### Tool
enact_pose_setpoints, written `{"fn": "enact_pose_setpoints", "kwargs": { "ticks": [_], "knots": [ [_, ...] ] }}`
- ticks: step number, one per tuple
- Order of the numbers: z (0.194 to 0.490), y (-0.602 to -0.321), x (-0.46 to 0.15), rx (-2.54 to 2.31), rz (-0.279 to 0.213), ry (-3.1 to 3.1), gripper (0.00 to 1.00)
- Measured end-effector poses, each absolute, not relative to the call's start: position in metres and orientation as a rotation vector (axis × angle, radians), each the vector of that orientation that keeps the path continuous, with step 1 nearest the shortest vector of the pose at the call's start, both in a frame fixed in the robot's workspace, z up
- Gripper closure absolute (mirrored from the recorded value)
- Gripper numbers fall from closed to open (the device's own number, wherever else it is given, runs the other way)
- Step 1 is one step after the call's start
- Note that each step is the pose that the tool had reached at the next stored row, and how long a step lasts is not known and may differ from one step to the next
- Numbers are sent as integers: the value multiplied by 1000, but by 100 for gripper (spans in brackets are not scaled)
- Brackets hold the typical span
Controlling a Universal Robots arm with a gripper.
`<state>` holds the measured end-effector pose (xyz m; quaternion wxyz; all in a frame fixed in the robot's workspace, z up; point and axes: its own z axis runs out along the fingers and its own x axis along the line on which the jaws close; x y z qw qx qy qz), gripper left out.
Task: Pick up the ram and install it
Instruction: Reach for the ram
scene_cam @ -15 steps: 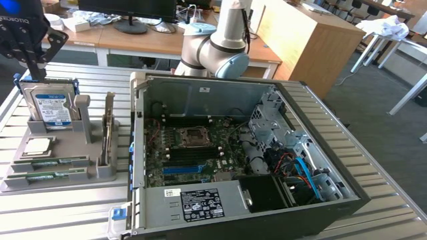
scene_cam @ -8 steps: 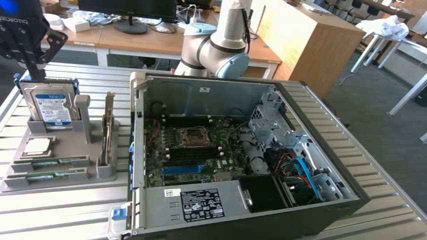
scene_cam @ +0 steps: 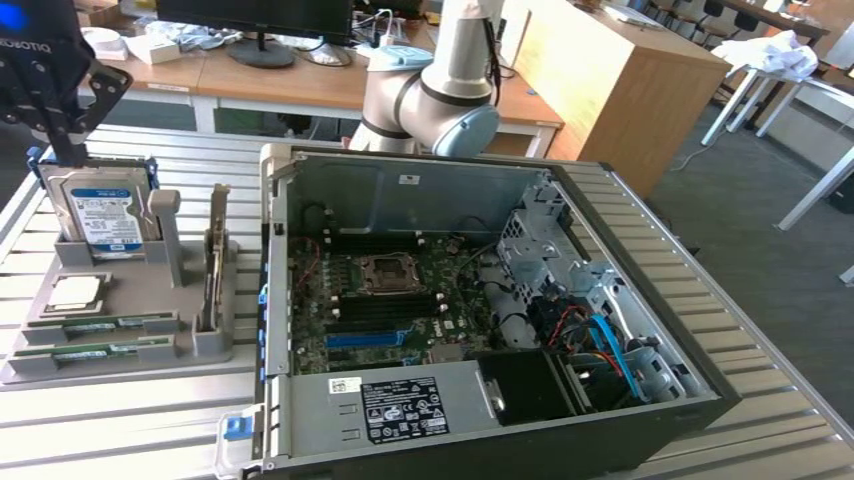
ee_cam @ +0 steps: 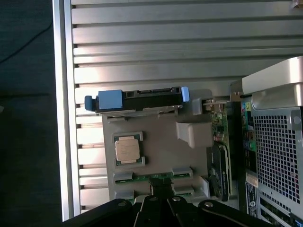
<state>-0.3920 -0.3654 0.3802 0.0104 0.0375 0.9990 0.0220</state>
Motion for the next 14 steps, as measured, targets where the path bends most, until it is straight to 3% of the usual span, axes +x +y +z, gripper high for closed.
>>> {"fn": "enact_pose_setpoints", "kwargs": {
  "ticks": [14],
  "knots": [
    [380, -376, -393, 111, 69, 3118, 90]
  ]
}}
